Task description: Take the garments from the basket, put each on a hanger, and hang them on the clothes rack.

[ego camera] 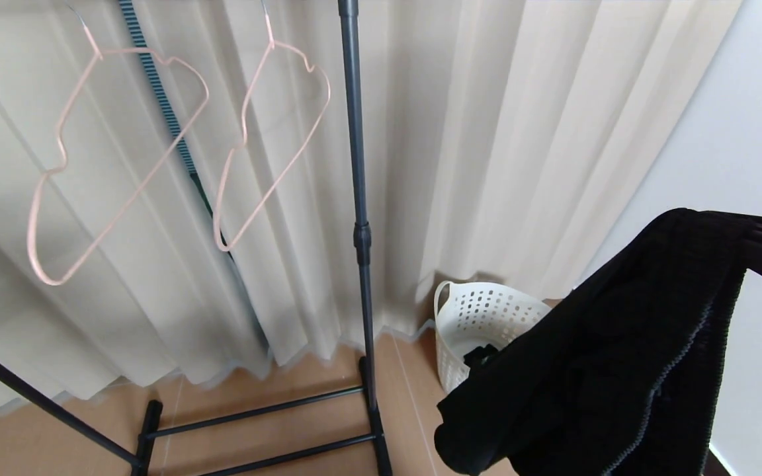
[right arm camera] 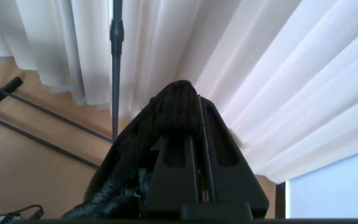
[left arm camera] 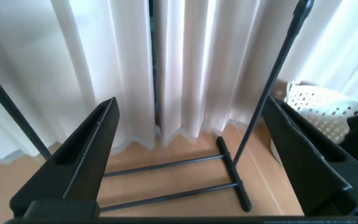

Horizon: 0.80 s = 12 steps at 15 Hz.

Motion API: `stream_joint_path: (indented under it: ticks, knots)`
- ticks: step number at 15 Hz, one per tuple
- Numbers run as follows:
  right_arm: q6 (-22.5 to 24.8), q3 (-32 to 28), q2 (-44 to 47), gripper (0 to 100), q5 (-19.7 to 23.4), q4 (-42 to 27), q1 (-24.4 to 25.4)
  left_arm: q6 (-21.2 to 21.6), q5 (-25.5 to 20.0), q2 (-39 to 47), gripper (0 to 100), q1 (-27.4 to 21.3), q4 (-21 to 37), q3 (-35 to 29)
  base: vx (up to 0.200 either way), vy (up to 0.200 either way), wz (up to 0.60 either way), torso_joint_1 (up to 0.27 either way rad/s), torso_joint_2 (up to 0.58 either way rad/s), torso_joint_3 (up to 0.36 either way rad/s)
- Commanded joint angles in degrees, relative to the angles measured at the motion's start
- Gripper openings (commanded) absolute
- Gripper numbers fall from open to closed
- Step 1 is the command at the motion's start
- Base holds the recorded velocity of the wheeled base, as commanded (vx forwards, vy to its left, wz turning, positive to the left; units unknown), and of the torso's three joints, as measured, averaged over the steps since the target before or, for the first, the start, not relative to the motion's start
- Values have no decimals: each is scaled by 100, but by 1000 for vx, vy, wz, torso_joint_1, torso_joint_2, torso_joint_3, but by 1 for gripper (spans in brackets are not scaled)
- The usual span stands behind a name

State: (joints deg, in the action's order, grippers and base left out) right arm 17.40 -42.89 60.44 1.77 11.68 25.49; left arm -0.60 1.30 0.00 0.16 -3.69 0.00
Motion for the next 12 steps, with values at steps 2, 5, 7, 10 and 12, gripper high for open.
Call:
stream_joint_path:
  ticks: [2,5,7,10,12]
  knots:
    - [1,0,38,0,-1,1,0,-2,1,0,100,2,0,0,0,0,0,205,-498,-129]
    - [1,0,38,0,-1,1,0,-2,1,0,100,2,0,0,0,0,0,220,-530,-199]
    - [1,8,38,0,-1,1,0,-2,1,0,100,2,0,0,0,0,0,220,-552,-256]
    - [1,8,38,0,-1,1,0,-2,1,0,100,2,0,0,0,0,0,251,-572,-292]
    - [1,17,38,0,-1,1,0,-2,1,0,100,2,0,0,0,0,0,264,-593,-190]
